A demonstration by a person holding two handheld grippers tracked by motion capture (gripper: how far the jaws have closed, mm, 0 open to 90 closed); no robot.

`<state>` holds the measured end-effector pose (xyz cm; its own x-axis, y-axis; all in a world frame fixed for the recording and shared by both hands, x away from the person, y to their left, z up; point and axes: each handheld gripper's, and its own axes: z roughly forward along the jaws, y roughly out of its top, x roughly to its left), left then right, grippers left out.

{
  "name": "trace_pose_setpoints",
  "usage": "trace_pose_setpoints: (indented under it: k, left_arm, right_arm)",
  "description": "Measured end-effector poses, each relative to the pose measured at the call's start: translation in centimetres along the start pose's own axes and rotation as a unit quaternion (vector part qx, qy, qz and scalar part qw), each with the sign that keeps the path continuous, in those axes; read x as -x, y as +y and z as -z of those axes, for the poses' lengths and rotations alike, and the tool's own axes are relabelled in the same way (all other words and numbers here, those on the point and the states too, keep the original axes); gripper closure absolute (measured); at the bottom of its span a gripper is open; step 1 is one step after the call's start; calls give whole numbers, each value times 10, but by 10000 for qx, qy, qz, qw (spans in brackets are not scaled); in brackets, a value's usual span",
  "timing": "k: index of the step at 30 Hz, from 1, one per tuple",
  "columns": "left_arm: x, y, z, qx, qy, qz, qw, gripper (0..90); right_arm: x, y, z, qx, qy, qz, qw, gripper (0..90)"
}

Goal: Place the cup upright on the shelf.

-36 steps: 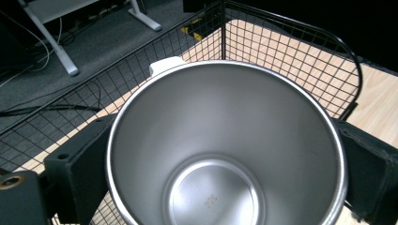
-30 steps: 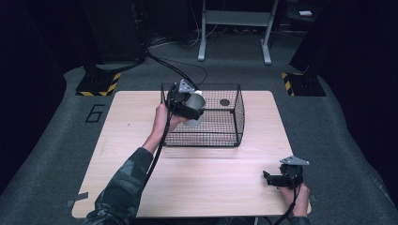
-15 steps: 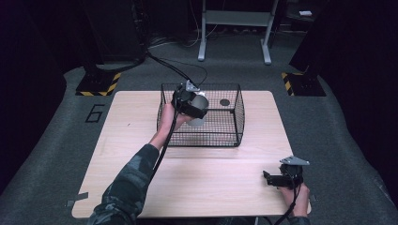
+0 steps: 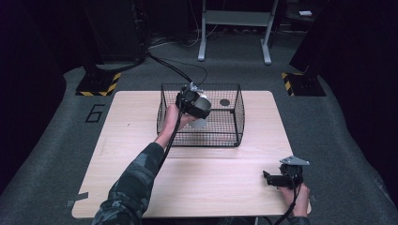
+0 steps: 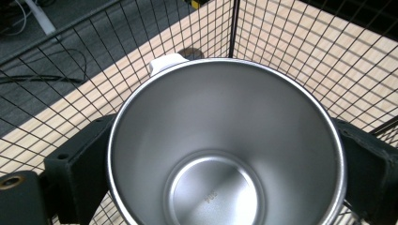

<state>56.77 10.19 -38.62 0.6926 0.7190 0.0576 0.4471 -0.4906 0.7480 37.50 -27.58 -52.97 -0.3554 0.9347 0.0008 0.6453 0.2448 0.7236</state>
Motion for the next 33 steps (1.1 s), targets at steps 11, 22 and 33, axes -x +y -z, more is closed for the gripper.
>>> trace_pose_setpoints:
  k: [11,22,33]
  left_arm:
    - [-6,-4,-18,-226,-100,94,9997,60]
    - [-6,-6,-36,-408,-169,178,9989,60]
    - [-6,-7,-46,-611,-194,190,9978,60]
  right_arm:
    - [0,0,0,0,0,-4,10000,28]
    - [0,0,0,6,-5,-24,10000,29]
    - [0,0,0,9,1,-2,10000,29]
